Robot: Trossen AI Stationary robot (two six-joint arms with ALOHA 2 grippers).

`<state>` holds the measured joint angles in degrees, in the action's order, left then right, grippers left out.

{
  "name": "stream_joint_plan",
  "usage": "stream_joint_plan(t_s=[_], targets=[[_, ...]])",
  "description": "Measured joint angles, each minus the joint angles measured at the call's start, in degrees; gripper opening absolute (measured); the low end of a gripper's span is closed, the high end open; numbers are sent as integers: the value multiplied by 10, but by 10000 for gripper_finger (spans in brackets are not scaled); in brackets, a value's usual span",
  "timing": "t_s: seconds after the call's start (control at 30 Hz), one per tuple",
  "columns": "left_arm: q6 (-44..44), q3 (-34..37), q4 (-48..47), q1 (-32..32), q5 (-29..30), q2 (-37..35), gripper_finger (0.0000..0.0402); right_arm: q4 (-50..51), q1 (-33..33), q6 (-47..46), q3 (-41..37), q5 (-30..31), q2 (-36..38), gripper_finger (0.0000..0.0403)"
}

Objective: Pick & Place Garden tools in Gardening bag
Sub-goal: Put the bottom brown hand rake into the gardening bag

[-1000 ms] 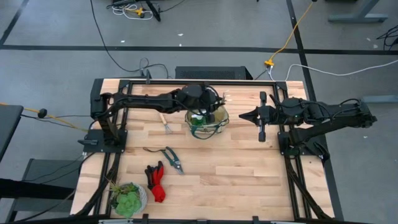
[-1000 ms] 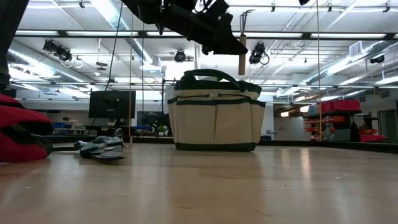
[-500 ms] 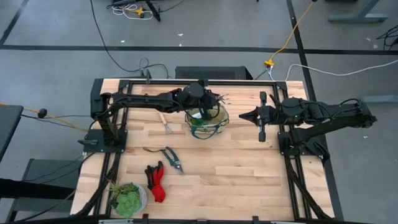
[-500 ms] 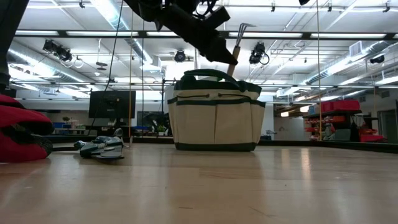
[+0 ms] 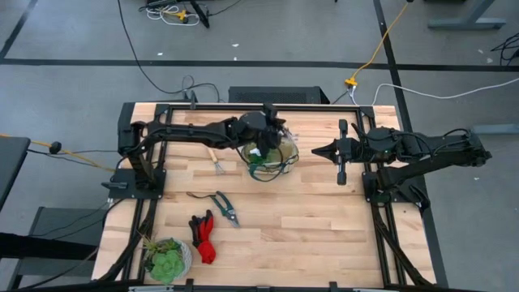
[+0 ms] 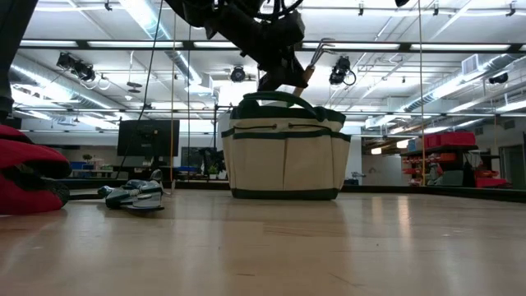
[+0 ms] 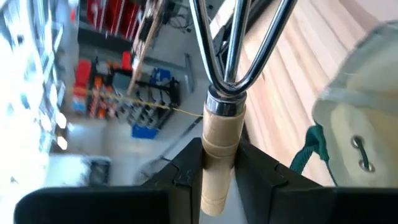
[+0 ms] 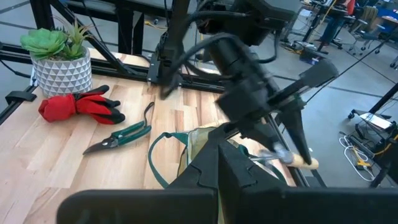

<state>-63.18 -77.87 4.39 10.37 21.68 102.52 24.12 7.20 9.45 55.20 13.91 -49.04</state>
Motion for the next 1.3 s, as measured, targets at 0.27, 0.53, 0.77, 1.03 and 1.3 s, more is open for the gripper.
stream_joint_plan(t_s=[0.27,0.53,0.77,1.03,1.3], targets=[[-164,0,-9,-20,28,0,84,0,0,0,0,0,0,0],[-311,0,-12,-19,102,0,90,1,0,0,0,0,0,0],[-384,0,-40,-19,109,0,92,4,0,0,0,0,0,0],[-391,0,-59,-19,109,0,93,4,0,0,0,0,0,0],[-455,0,-57,-19,109,0,94,4,0,0,0,0,0,0]])
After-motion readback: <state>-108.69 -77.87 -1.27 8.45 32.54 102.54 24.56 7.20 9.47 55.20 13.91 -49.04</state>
